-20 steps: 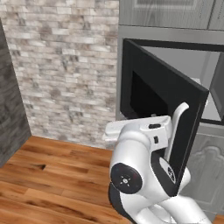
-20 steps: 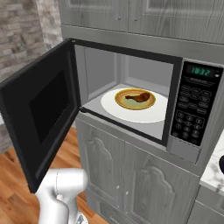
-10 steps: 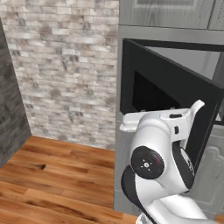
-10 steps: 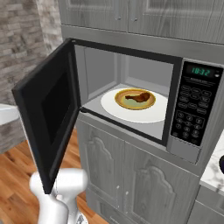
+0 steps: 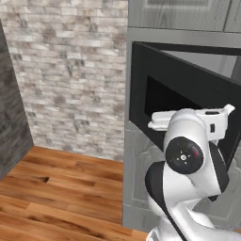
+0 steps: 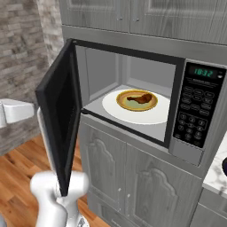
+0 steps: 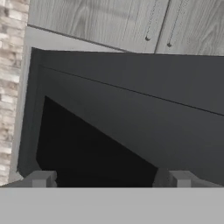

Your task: Pick the chicken drumstick from the counter and place it in the microwave. Then turn on the microwave.

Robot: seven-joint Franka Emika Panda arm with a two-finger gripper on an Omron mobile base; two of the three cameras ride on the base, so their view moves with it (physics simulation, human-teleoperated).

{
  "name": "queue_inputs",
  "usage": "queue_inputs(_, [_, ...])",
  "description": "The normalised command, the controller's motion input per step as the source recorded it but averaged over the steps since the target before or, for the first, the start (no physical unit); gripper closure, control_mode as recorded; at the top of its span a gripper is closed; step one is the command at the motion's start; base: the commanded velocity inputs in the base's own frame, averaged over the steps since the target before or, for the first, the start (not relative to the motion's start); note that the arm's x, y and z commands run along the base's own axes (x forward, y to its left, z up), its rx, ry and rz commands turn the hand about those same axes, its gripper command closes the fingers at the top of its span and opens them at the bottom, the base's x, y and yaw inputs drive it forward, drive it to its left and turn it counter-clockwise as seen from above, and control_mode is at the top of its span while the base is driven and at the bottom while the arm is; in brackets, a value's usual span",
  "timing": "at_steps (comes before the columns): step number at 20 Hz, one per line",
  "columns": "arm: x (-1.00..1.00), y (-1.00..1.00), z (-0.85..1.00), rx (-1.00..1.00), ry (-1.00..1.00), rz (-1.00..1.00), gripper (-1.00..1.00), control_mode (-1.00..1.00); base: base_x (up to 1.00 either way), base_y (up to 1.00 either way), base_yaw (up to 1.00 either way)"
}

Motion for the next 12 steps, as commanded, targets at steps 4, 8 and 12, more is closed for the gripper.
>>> queue_inputs(4, [0.13,-0.39,-0.04,0.04,-0.05,0.0,-1.0,-1.0,0.0,0.0,0.0])
queue_inputs(8, [0.26,-0.35,-0.03,0.04,-0.02,0.0,-1.0,-1.0,0.0,0.0,0.0])
queue_inputs(12, [0.31,-0.38,0.0,0.05,-0.03,0.0,-1.0,-1.0,0.0,0.0,0.0])
